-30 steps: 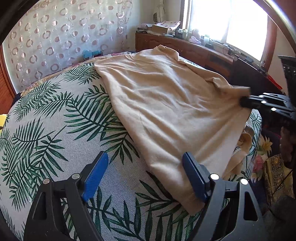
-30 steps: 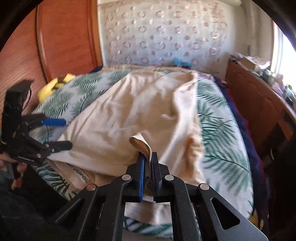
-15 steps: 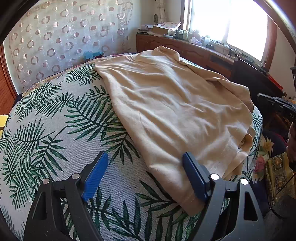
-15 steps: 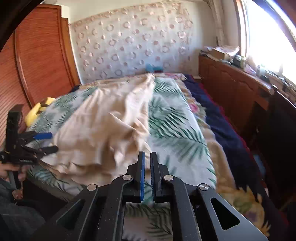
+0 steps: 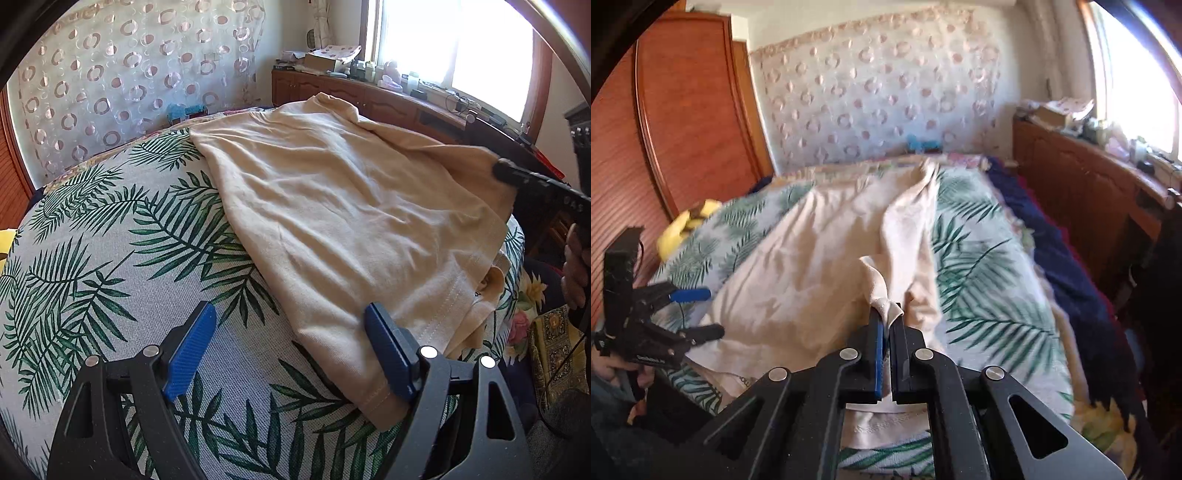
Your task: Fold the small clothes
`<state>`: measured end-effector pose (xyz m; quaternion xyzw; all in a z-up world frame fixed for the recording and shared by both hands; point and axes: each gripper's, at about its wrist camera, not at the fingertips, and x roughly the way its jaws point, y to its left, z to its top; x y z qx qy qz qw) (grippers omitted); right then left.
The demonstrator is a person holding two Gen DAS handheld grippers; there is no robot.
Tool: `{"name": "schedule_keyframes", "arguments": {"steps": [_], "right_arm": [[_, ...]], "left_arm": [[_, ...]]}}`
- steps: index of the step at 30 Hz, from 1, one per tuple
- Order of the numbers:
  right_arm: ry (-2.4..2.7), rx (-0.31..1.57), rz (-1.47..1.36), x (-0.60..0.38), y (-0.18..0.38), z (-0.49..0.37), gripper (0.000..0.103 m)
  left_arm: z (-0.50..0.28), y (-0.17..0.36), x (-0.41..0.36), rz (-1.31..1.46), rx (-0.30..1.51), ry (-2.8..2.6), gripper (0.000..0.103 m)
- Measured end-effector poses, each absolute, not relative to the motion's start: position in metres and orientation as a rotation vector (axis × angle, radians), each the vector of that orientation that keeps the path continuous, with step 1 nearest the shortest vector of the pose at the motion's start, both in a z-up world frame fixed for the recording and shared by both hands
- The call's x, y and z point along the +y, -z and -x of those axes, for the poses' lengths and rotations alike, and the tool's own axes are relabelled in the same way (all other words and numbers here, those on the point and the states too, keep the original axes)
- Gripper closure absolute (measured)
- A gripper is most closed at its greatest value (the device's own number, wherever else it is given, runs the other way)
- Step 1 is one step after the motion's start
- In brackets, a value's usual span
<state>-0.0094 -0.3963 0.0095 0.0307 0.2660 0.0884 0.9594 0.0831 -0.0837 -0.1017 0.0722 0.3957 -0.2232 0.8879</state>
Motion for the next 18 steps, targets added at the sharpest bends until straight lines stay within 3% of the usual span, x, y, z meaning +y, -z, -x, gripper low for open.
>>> {"name": "schedule_keyframes", "arguments": {"steps": [3, 10, 12, 17, 18], "right_arm": [[-0.085, 0.507, -0.119, -0.419, -0.013, 0.033, 0.101], [-0.038, 0.648, -0.124, -0.435, 0.015, 0.032, 0.101], [-0.03, 0.654, -0.116, -0.436, 0.014, 0.031, 0.095], [-0.043, 0.643, -0.093, -0.432, 0.007, 0.025, 0.054], [-0.043, 0.642, -0.094, -0.431, 0.008, 0.024, 0.052]], "left_arm": [[-0.083, 0.101, -0.083, -0.149, 0.821, 0.462, 0.02], [-0.08, 0.095, -0.083, -0.13, 0.844, 0.469, 0.02], [-0.077, 0.093, -0.082, -0.111, 0.848, 0.488, 0.02], [-0.067, 0.09, -0.086, -0.109, 0.841, 0.518, 0.031], [-0.065, 0.09, -0.087, -0.11, 0.841, 0.522, 0.035]]}}
